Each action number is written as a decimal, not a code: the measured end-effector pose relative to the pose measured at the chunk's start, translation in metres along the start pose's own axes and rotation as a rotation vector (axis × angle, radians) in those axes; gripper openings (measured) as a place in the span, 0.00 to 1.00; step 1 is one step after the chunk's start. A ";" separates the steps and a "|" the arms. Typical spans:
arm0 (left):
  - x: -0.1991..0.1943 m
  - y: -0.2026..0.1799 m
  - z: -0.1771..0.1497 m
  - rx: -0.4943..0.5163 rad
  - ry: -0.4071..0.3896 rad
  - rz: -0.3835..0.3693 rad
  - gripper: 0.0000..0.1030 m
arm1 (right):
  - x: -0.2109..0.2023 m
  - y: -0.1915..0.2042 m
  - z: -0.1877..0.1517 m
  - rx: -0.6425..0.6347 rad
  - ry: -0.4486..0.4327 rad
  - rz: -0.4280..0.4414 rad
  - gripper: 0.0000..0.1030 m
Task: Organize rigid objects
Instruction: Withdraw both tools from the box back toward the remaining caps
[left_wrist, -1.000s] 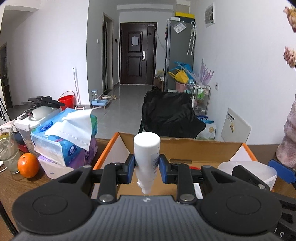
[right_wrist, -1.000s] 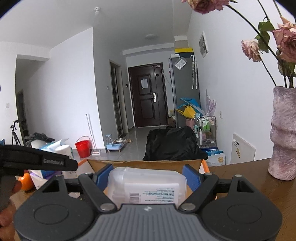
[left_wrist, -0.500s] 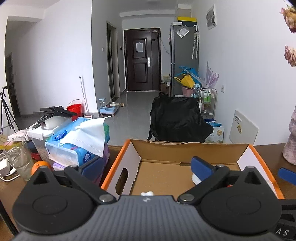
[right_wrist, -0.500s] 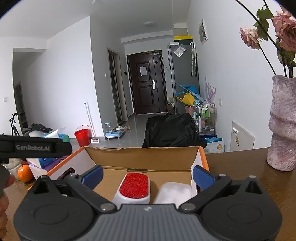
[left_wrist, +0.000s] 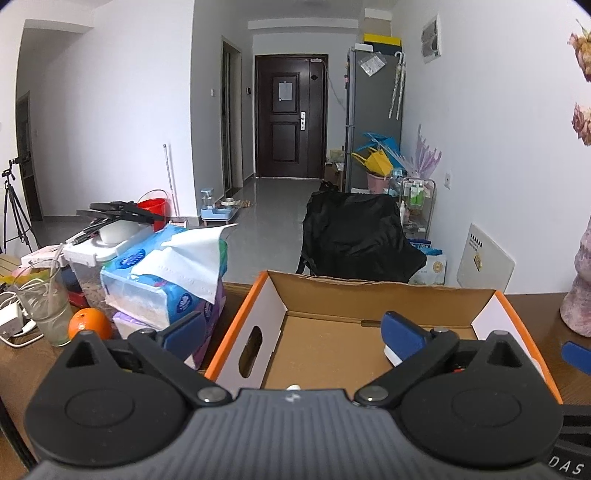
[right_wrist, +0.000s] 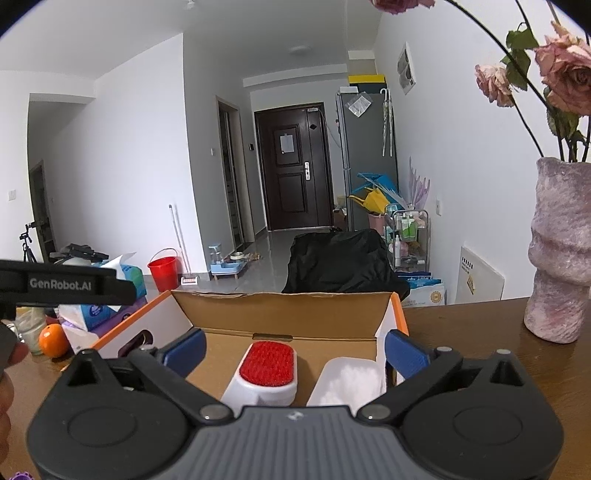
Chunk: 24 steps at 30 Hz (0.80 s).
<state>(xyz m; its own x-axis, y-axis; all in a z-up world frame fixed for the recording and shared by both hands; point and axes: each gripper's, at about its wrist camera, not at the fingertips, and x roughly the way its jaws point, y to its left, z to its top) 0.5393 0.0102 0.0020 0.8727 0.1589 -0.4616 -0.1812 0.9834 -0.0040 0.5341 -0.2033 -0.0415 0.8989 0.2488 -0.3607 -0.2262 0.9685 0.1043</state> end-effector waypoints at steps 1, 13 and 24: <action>-0.003 0.001 0.000 -0.002 -0.002 0.001 1.00 | -0.003 0.000 0.000 -0.001 -0.002 0.000 1.00; -0.041 0.011 -0.014 -0.001 -0.039 -0.012 1.00 | -0.042 0.003 -0.011 -0.029 -0.028 0.003 1.00; -0.054 0.034 -0.037 -0.042 -0.023 -0.002 1.00 | -0.076 0.009 -0.028 -0.053 -0.023 -0.002 1.00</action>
<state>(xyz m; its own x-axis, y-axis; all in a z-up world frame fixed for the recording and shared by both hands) 0.4693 0.0316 -0.0055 0.8831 0.1594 -0.4413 -0.1982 0.9792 -0.0428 0.4535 -0.2131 -0.0392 0.9078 0.2467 -0.3393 -0.2430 0.9685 0.0540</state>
